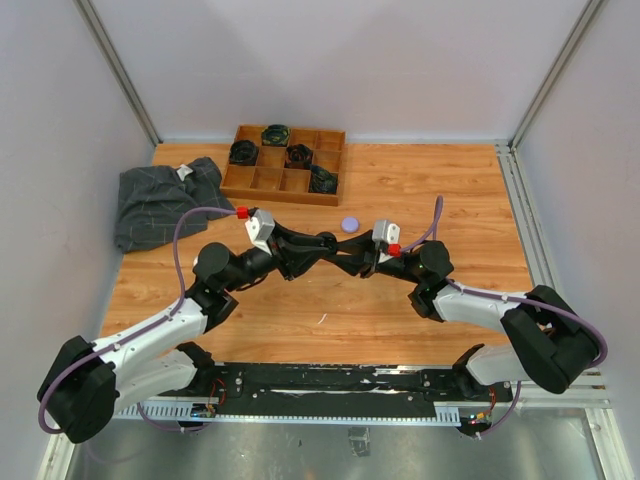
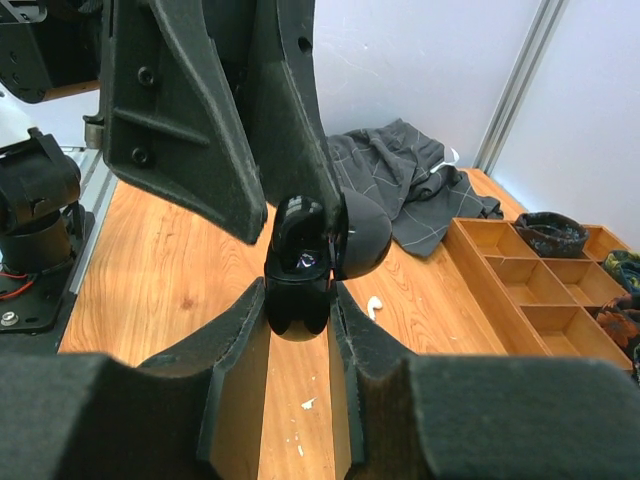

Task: Insert the wireless bluetooth earbuds into the charging case
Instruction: Place the earbud in the charging case.

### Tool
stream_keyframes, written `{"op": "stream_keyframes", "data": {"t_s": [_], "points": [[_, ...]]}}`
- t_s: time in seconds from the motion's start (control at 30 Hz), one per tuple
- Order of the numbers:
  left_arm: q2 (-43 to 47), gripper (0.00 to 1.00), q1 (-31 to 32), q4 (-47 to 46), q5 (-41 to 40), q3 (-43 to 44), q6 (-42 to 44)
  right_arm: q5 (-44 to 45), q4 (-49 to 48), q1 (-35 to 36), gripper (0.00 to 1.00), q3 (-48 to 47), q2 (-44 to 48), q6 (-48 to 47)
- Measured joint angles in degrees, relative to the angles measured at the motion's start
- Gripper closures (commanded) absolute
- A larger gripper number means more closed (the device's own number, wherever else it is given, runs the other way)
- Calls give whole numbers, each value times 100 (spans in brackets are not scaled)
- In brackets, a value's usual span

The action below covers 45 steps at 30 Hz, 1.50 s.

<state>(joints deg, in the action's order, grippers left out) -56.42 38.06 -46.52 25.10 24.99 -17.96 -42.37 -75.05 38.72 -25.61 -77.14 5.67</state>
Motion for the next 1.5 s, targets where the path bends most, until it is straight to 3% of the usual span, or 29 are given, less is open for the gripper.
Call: {"op": "stream_keyframes", "data": {"t_s": [0.17, 0.57, 1.17, 1.5], "points": [[37, 55, 2, 376, 7, 96, -46, 11, 4, 0, 99, 0, -4, -13], [289, 54, 4, 1637, -52, 625, -356, 42, -66, 0, 99, 0, -2, -111], [256, 64, 7, 3560, -149, 1690, -693, -7, 197, 0, 99, 0, 20, -251], [227, 56, 7, 5038, -433, 2518, -713, 9, 494, 0, 99, 0, 146, -380]]}}
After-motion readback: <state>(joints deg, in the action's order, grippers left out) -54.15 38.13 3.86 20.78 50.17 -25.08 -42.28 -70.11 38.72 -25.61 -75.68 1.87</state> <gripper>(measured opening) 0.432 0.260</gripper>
